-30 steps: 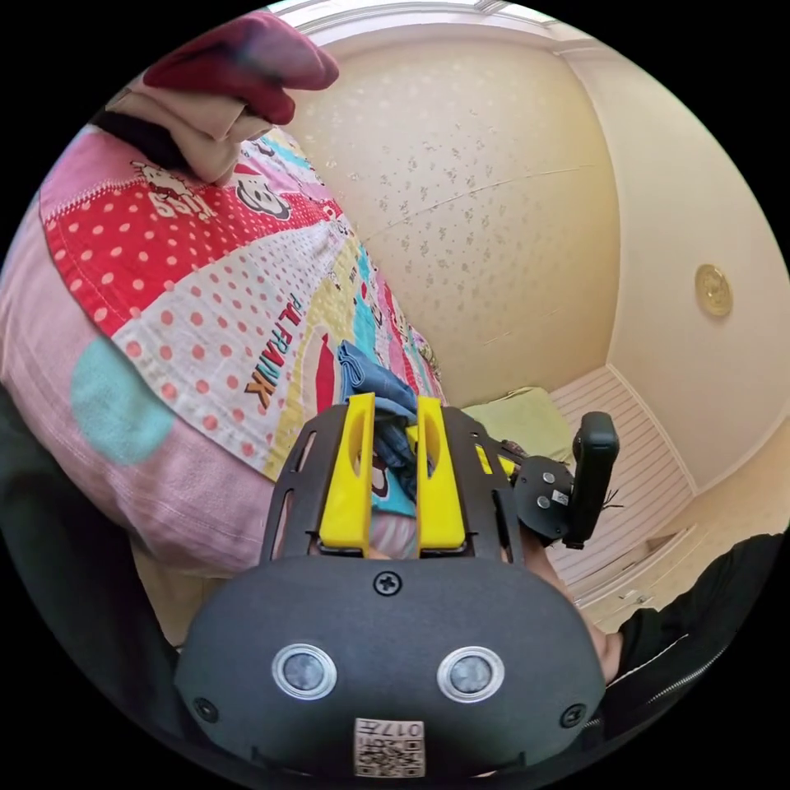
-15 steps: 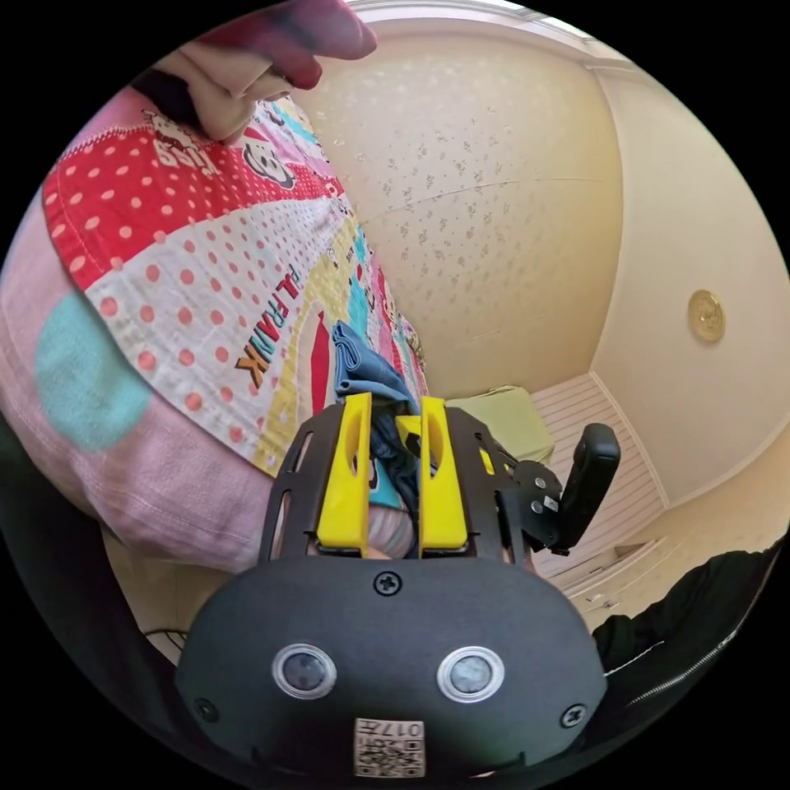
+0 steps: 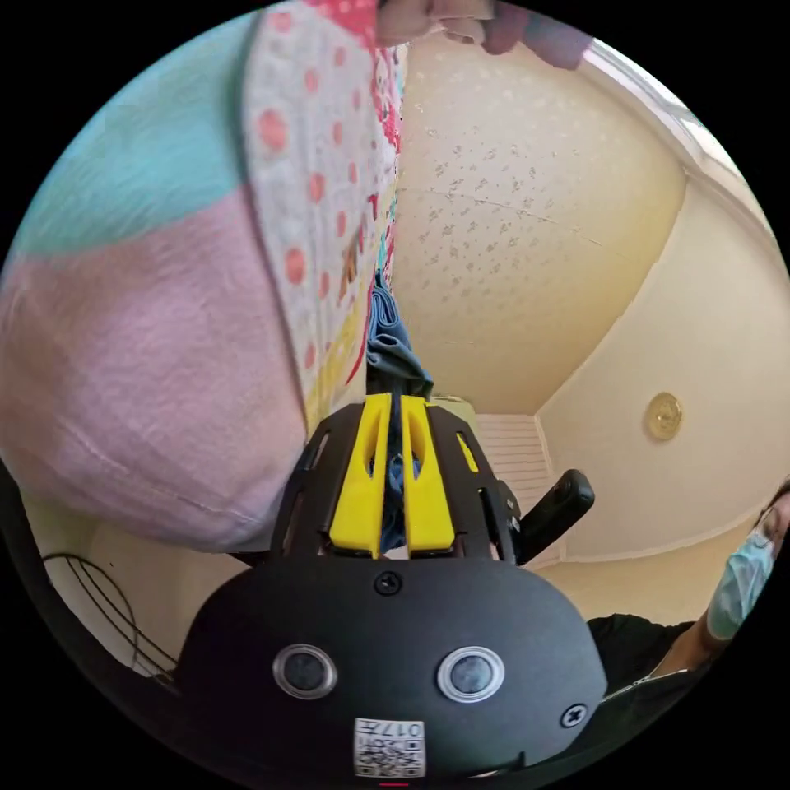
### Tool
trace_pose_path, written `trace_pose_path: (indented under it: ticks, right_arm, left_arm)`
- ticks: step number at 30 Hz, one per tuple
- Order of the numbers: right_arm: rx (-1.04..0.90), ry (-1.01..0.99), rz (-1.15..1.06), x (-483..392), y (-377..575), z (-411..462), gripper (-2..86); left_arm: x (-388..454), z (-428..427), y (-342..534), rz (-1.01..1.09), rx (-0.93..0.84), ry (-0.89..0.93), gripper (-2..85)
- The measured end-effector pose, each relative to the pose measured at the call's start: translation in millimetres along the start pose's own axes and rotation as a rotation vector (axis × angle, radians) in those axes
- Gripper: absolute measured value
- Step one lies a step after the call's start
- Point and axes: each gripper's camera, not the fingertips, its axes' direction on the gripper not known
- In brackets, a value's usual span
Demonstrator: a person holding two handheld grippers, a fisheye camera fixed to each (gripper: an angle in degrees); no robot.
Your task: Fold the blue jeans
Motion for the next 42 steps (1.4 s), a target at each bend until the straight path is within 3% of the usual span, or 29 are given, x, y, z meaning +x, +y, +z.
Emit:
trace_pose_path:
  ticks: [2,8,11,16,25,34,39,42]
  right_arm:
    - [-0.036,0.003,-0.022,-1.5,-0.5,9.1,1.2]
    - [-0.043,0.018,0.004,-4.3,-2.6,9.4,1.3]
    - [0.041,0.017,-0.006,-7.8,-2.7,-7.1,1.5]
    - [-0.033,0.055,-0.069,-14.9,-7.6,9.0,4.3]
    - [-0.048,0.252,-0.129,-28.4,10.7,3.6,8.1]
    - [-0.104,0.206,-0.02,18.0,34.3,-0.5,6.2]
    - [0.054,0.134,0.192,80.7,61.9,-55.7,4.0]
    - [0.168,0.103,0.311,123.4,91.4,-94.1,3.5]
  left_arm:
    - [-22.5,-4.7,-1.2,-0.096,0.025,0.17,-0.3]
    - [-8.1,-15.0,-8.1,-0.076,0.016,0.139,-0.9]
    - [-4.0,-18.7,-10.1,-0.077,0.016,0.135,-0.9]
    - [0.7,-22.9,-11.3,-0.08,0.011,0.128,-0.7]
    - [4.1,-25.7,-6.6,-0.081,0.018,0.13,-0.7]
    - [1.8,-24.2,6.3,-0.081,0.02,0.131,-0.6]
    - [5.0,-15.3,17.2,-0.058,-0.018,0.141,0.9]
    - [14.8,-0.3,24.1,0.014,-0.081,0.121,6.4]
